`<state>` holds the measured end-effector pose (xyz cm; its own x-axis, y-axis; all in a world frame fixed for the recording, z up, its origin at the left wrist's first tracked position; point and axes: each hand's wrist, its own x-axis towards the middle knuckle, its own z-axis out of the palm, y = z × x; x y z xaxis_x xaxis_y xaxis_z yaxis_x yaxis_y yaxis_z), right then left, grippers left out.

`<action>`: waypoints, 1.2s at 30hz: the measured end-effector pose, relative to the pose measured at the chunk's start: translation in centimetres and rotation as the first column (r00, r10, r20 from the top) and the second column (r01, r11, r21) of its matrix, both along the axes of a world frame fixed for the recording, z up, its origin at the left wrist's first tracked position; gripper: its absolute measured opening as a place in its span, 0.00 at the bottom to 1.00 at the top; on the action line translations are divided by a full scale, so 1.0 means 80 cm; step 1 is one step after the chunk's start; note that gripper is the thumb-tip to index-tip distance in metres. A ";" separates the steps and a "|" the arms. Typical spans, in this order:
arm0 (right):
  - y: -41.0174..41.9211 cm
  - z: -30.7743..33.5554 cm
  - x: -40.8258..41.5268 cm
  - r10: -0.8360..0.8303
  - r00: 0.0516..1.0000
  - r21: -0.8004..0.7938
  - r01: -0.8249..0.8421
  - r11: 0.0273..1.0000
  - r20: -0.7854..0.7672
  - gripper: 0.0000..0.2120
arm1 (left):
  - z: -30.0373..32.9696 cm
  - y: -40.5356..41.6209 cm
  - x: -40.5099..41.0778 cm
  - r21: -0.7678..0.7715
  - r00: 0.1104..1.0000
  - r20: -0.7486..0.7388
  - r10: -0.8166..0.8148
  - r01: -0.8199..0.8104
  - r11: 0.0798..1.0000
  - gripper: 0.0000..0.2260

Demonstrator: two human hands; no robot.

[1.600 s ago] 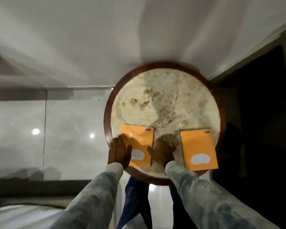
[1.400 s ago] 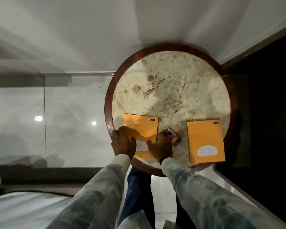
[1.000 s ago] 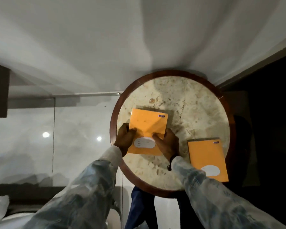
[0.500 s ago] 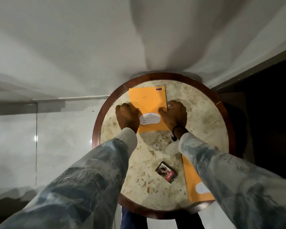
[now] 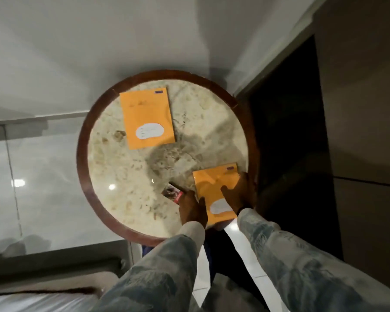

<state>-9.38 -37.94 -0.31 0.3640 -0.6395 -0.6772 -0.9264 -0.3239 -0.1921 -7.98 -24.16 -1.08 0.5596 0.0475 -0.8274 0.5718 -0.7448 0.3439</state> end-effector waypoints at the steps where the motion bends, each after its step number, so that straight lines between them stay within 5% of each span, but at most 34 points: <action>1: -0.007 -0.009 -0.017 -0.021 1.000 0.024 0.021 0.999 -0.015 0.40 | -0.004 -0.008 -0.015 0.023 1.000 -0.010 0.001 -0.001 1.000 0.16; 9: -0.036 -0.047 -0.062 -0.098 0.995 0.120 0.093 0.988 0.030 0.33 | -0.027 -0.037 -0.035 0.073 0.989 0.079 0.124 -0.130 0.989 0.15; 14: -0.047 -0.027 -0.047 -0.190 0.977 0.221 0.166 0.961 0.093 0.26 | -0.008 -0.022 -0.002 -0.207 0.949 -0.075 0.307 -0.316 0.926 0.13; 18: -0.035 -0.013 0.013 -0.253 0.954 0.369 0.180 0.912 0.160 0.16 | 0.016 0.016 0.068 -0.364 0.930 -0.049 0.365 -0.357 0.861 0.04; 23: 0.019 -0.010 0.142 -0.142 0.934 0.299 0.040 0.953 0.329 0.09 | 0.020 0.074 0.195 -0.274 0.895 0.174 0.411 -0.357 0.893 0.07; 27: 0.070 -0.025 0.244 -0.035 0.917 0.212 -0.055 0.976 0.398 0.16 | 0.006 0.114 0.293 -0.100 0.870 0.393 0.298 -0.281 0.954 0.16; 33: 0.111 -0.056 0.301 0.168 0.909 0.009 -0.185 0.983 0.382 0.16 | -0.035 0.138 0.343 0.189 0.887 0.457 -0.074 -0.016 0.982 0.17; 36: 0.115 -0.060 0.298 0.201 0.899 -0.029 -0.206 0.978 0.389 0.13 | -0.040 0.133 0.332 0.169 0.884 0.465 -0.048 -0.036 0.985 0.15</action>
